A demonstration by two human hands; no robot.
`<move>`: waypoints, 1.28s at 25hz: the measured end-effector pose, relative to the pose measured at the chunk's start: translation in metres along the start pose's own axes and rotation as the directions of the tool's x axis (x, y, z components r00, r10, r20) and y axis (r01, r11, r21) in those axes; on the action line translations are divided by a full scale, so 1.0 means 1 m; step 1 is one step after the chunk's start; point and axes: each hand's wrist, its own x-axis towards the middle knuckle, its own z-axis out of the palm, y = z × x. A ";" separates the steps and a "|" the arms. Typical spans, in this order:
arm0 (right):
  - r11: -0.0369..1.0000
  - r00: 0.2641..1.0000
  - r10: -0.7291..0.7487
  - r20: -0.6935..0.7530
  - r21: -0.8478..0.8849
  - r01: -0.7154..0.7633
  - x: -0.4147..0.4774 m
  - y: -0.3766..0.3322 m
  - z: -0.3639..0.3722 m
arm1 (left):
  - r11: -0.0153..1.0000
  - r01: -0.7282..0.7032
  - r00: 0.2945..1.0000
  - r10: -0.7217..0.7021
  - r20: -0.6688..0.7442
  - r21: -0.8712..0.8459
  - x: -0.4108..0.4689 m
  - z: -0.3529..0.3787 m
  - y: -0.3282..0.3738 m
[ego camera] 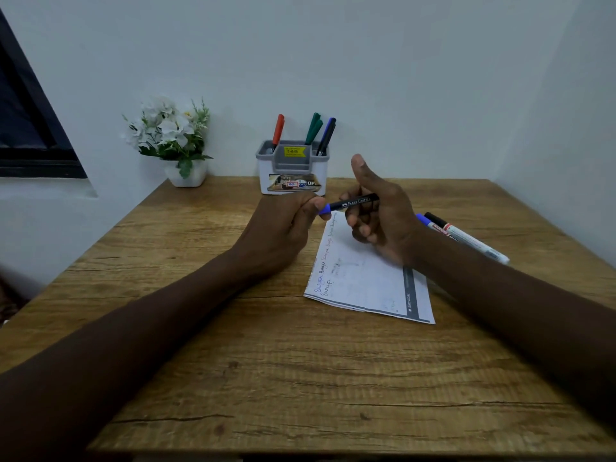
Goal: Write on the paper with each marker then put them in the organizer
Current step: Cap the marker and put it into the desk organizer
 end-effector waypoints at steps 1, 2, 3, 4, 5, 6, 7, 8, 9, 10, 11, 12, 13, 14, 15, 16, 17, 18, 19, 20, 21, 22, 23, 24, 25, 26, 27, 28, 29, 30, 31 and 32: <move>1.000 0.999 -0.010 0.050 0.021 0.009 -0.001 0.000 0.001 | 1.000 -0.012 1.000 0.012 0.002 -0.027 -0.001 0.001 0.004; 1.000 0.996 -0.027 0.087 0.017 0.025 -0.003 0.001 0.004 | 0.999 -0.031 0.999 0.031 0.004 -0.043 -0.001 0.001 0.007; 0.998 0.994 -0.050 0.095 -0.042 0.054 -0.004 0.002 0.007 | 0.997 -0.050 0.999 0.051 0.012 -0.053 -0.001 0.000 0.009; 0.984 0.994 -0.080 0.074 -0.155 0.090 -0.006 0.002 0.009 | 0.997 -0.064 0.998 0.066 0.025 -0.051 -0.001 0.000 0.007; 0.950 0.993 -0.105 0.054 -0.289 0.116 -0.006 0.000 0.010 | 0.996 -0.078 0.996 0.080 0.043 -0.039 -0.001 -0.001 0.005; 0.913 0.994 -0.100 0.055 -0.391 0.113 -0.007 -0.003 0.008 | 0.995 -0.095 0.993 0.096 0.071 -0.025 0.000 -0.002 0.001; 0.896 0.995 -0.060 0.079 -0.436 0.089 -0.007 -0.006 0.006 | 0.994 -0.109 0.988 0.110 0.110 -0.016 0.000 -0.004 -0.001; 0.897 0.993 -0.007 0.122 -0.439 0.060 -0.007 -0.009 0.004 | 0.992 -0.122 0.981 0.122 0.148 -0.007 0.001 -0.005 -0.003; 0.902 0.985 0.036 0.169 -0.429 0.041 -0.007 -0.011 0.003 | 0.991 -0.134 0.974 0.133 0.183 -0.007 0.002 -0.006 -0.003; 0.911 0.975 0.060 0.213 -0.410 0.034 -0.008 -0.012 0.003 | 0.990 -0.140 0.966 0.140 0.218 -0.015 0.004 -0.007 -0.002; 0.922 0.965 0.075 0.250 -0.386 0.028 -0.010 -0.012 0.003 | 0.990 -0.139 0.955 0.141 0.259 -0.028 0.006 -0.009 -0.004; 0.935 0.954 0.091 0.284 -0.353 0.016 -0.011 -0.011 0.001 | 0.992 -0.121 0.938 0.128 0.323 -0.043 0.007 -0.013 -0.006; 0.949 0.944 0.104 0.315 -0.314 0.000 -0.012 -0.011 -0.002 | 0.995 -0.084 0.910 0.099 0.403 -0.054 0.008 -0.019 -0.009; 0.963 0.937 0.105 0.332 -0.269 -0.013 -0.013 -0.011 -0.008 | 0.998 -0.040 0.880 0.061 0.472 -0.054 0.009 -0.026 -0.012; 0.974 0.940 0.089 0.328 -0.226 -0.014 -0.013 -0.012 -0.015 | 0.998 0.021 0.863 0.010 0.505 -0.055 0.009 -0.032 -0.015; 0.979 0.950 0.067 0.305 -0.202 -0.004 -0.013 -0.013 -0.022 | 0.991 0.109 0.867 -0.059 0.494 -0.073 0.009 -0.038 -0.017; 0.978 0.959 0.053 0.279 -0.209 0.007 -0.014 -0.013 -0.027 | 0.970 0.210 0.877 -0.133 0.463 -0.119 0.008 -0.041 -0.017; 0.971 0.961 0.059 0.269 -0.241 0.008 -0.017 -0.013 -0.030 | 0.938 0.291 0.880 -0.187 0.436 -0.186 0.008 -0.042 -0.016; 0.959 0.954 0.085 0.286 -0.283 -0.001 -0.020 -0.012 -0.031 | 0.914 0.330 0.877 -0.204 0.435 -0.235 0.008 -0.041 -0.015; 0.948 0.938 0.124 0.325 -0.319 -0.015 -0.022 -0.010 -0.031 | 0.920 0.315 0.869 -0.182 0.460 -0.232 0.008 -0.038 -0.015; 0.941 0.918 0.154 0.366 -0.339 -0.023 -0.024 -0.007 -0.029 | 0.943 0.268 0.856 -0.140 0.497 -0.195 0.007 -0.034 -0.016; 0.939 0.905 0.168 0.390 -0.343 -0.026 -0.026 -0.004 -0.027 | 0.962 0.219 0.841 -0.100 0.532 -0.164 0.005 -0.031 -0.017; 0.939 0.907 0.160 0.389 -0.344 -0.017 -0.027 -0.002 -0.024 | 0.970 0.197 0.828 -0.085 0.554 -0.146 0.003 -0.029 -0.019; 0.936 0.921 0.128 0.369 -0.353 0.011 -0.027 -0.001 -0.022 | 0.971 0.194 0.820 -0.081 0.566 -0.142 0.002 -0.027 -0.020; 0.925 0.937 0.081 0.339 -0.377 0.056 -0.028 0.001 -0.019 | 0.970 0.189 0.817 -0.071 0.572 -0.150 0.002 -0.026 -0.020; 0.907 0.948 0.034 0.315 -0.408 0.103 -0.029 0.003 -0.017 | 0.970 0.180 0.814 -0.052 0.579 -0.165 0.002 -0.025 -0.020; 0.888 0.953 -0.005 0.302 -0.437 0.143 -0.030 0.005 -0.014 | 0.969 0.173 0.809 -0.040 0.586 -0.174 0.003 -0.025 -0.020; 0.873 0.954 -0.037 0.298 -0.455 0.176 -0.032 0.007 -0.012 | 0.968 0.174 0.806 -0.034 0.591 -0.183 0.004 -0.024 -0.021; 0.861 0.951 -0.066 0.301 -0.465 0.207 -0.033 0.008 -0.010 | 0.966 0.180 0.803 -0.036 0.595 -0.184 0.004 -0.024 -0.022; 0.850 0.947 -0.089 0.309 -0.473 0.234 -0.033 0.009 -0.009 | 0.967 0.182 0.801 -0.041 0.598 -0.177 0.005 -0.024 -0.023; 0.839 0.942 -0.102 0.319 -0.481 0.253 -0.034 0.010 -0.009 | 0.969 0.180 0.799 -0.045 0.599 -0.168 0.005 -0.023 -0.024; 0.830 0.939 -0.105 0.328 -0.491 0.264 -0.034 0.010 -0.009 | 0.971 0.179 0.798 -0.048 0.600 -0.161 0.006 -0.023 -0.025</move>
